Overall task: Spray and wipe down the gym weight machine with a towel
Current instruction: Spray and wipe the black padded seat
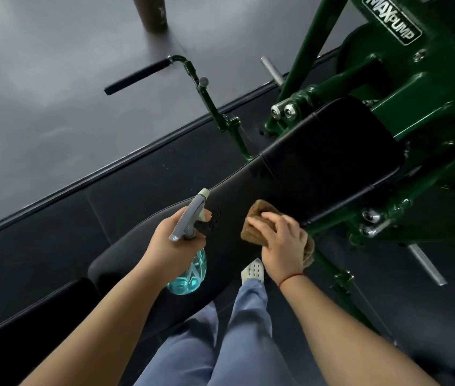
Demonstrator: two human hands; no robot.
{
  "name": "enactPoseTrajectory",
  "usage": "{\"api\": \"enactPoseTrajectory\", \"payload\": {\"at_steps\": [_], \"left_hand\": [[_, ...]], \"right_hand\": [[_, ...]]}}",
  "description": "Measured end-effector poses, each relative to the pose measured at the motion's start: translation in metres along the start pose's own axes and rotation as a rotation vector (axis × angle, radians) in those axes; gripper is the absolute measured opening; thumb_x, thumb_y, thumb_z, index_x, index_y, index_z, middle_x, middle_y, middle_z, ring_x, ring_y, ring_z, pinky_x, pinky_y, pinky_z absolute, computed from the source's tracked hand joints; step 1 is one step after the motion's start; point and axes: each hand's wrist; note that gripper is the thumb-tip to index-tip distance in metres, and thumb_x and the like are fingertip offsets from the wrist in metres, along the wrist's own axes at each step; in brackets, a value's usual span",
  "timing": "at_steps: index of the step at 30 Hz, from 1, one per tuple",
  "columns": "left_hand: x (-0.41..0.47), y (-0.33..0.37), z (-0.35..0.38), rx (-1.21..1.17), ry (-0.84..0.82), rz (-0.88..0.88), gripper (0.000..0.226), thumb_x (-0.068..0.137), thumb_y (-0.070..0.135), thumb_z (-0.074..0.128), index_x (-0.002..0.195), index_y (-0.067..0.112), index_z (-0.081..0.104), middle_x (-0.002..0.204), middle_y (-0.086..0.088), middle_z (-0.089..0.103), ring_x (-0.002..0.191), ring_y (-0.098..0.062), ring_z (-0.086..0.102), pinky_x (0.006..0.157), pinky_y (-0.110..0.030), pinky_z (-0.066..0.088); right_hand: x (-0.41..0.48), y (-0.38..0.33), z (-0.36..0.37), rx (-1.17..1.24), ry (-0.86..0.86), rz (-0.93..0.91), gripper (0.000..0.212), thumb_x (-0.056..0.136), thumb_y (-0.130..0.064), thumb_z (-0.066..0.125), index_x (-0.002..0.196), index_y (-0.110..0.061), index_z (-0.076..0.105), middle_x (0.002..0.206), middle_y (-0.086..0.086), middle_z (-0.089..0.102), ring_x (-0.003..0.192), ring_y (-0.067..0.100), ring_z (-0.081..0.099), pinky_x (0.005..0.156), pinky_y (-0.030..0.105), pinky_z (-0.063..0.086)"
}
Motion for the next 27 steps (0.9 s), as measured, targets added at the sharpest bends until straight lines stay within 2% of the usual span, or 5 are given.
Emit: {"api": "enactPoseTrajectory", "payload": {"at_steps": [6, 12, 15, 19, 27], "left_hand": [[-0.001, -0.007, -0.014, 0.040, -0.024, 0.026, 0.045, 0.085, -0.010, 0.063, 0.100, 0.032, 0.067, 0.087, -0.033, 0.061, 0.067, -0.024, 0.055, 0.052, -0.017, 0.045], [0.000, -0.012, -0.029, 0.018, -0.031, 0.049, 0.048, 0.086, -0.011, 0.063, 0.103, 0.033, 0.069, 0.087, -0.034, 0.059, 0.070, -0.025, 0.055, 0.063, -0.030, 0.045], [0.002, -0.017, -0.037, -0.002, -0.020, 0.043, 0.047, 0.086, -0.011, 0.063, 0.103, 0.032, 0.069, 0.088, -0.033, 0.060, 0.070, -0.023, 0.055, 0.059, -0.026, 0.045], [0.003, -0.027, -0.047, -0.005, 0.010, 0.017, 0.046, 0.085, -0.009, 0.065, 0.101, 0.034, 0.069, 0.086, -0.028, 0.061, 0.068, -0.024, 0.056, 0.053, -0.017, 0.045], [0.000, -0.048, -0.062, -0.022, 0.045, -0.066, 0.043, 0.087, -0.008, 0.063, 0.106, 0.030, 0.069, 0.070, -0.007, 0.051, 0.050, -0.011, 0.043, 0.046, -0.025, 0.043]], "right_hand": [[-0.019, -0.017, 0.032, 0.039, -0.213, -0.375, 0.064, 0.068, 0.001, 0.077, 0.118, -0.039, 0.071, 0.120, -0.006, 0.063, 0.108, 0.022, 0.051, 0.078, 0.040, 0.046], [0.032, 0.014, -0.023, -0.024, 0.137, 0.050, 0.076, 0.068, 0.007, 0.068, 0.133, -0.033, 0.063, 0.133, 0.001, 0.058, 0.120, 0.031, 0.047, 0.090, 0.051, 0.042], [0.044, 0.010, -0.030, 0.014, 0.156, 0.166, 0.077, 0.073, 0.002, 0.069, 0.141, -0.031, 0.055, 0.146, -0.002, 0.051, 0.128, 0.028, 0.040, 0.097, 0.057, 0.039], [0.030, -0.017, 0.003, -0.040, 0.104, 0.161, 0.076, 0.073, -0.007, 0.077, 0.141, -0.033, 0.055, 0.146, -0.008, 0.052, 0.126, 0.024, 0.043, 0.093, 0.056, 0.040], [0.033, -0.052, 0.037, -0.131, -0.040, -0.041, 0.066, 0.079, -0.006, 0.068, 0.137, -0.037, 0.059, 0.138, -0.011, 0.059, 0.117, 0.025, 0.050, 0.085, 0.045, 0.041]]}}
Point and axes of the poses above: each hand's wrist, its own x-axis towards the middle knuckle, its own z-axis out of the palm, y = z × x
